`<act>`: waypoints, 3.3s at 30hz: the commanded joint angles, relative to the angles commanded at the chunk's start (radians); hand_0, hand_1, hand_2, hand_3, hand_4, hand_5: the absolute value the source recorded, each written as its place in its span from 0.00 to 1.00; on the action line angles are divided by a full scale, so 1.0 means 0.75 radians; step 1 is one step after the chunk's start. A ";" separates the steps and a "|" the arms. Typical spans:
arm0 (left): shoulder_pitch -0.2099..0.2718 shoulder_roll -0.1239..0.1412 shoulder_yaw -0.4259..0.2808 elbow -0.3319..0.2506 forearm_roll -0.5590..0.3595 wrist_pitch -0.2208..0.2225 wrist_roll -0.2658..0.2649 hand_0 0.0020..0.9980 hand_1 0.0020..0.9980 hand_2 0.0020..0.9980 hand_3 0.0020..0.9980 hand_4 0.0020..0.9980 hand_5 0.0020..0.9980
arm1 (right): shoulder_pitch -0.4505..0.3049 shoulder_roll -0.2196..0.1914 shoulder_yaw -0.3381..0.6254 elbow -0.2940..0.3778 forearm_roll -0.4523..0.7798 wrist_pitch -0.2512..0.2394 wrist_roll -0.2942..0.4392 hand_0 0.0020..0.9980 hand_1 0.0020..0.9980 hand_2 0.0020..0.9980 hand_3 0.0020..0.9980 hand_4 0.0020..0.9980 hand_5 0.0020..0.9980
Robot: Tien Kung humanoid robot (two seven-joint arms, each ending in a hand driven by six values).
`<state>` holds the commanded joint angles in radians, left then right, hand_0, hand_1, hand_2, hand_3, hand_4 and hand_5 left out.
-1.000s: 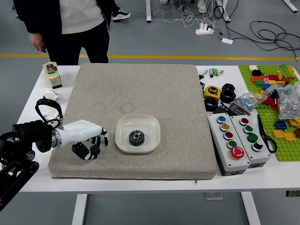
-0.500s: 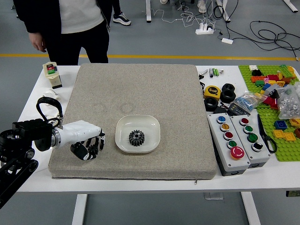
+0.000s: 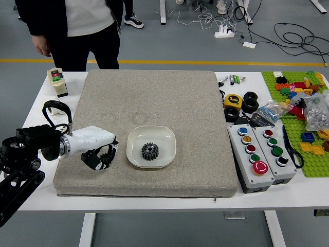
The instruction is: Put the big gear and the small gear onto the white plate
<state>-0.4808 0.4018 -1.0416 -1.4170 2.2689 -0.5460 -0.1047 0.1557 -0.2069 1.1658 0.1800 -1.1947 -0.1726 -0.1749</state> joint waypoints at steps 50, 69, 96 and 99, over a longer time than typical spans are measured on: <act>-0.340 -0.269 0.287 0.385 0.000 0.251 -0.092 0.44 0.59 0.61 0.64 0.98 0.11 | 0.007 -0.001 -0.038 0.000 0.031 0.000 0.001 0.70 0.70 0.78 0.63 0.85 0.65; -0.299 -0.238 0.082 0.248 0.000 0.295 -0.058 0.46 0.61 0.66 0.76 1.00 0.15 | 0.010 -0.004 -0.021 0.000 0.019 -0.004 0.003 0.70 0.70 0.78 0.63 0.85 0.65; 0.247 -0.351 -0.569 0.245 -0.818 1.151 -0.132 0.76 0.78 0.88 0.74 0.83 0.58 | -0.016 0.006 0.047 0.000 -0.040 -0.012 0.011 0.70 0.70 0.78 0.63 0.85 0.65; 0.272 -0.346 -0.591 0.247 -0.982 1.121 -0.145 0.76 0.78 0.88 0.74 0.83 0.58 | -0.017 0.006 0.050 0.000 -0.042 -0.014 0.011 0.70 0.70 0.78 0.63 0.85 0.65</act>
<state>-0.2766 0.1422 -1.4849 -1.2317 1.5322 0.2948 -0.2138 0.1431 -0.2022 1.2031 0.1800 -1.2259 -0.1828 -0.1664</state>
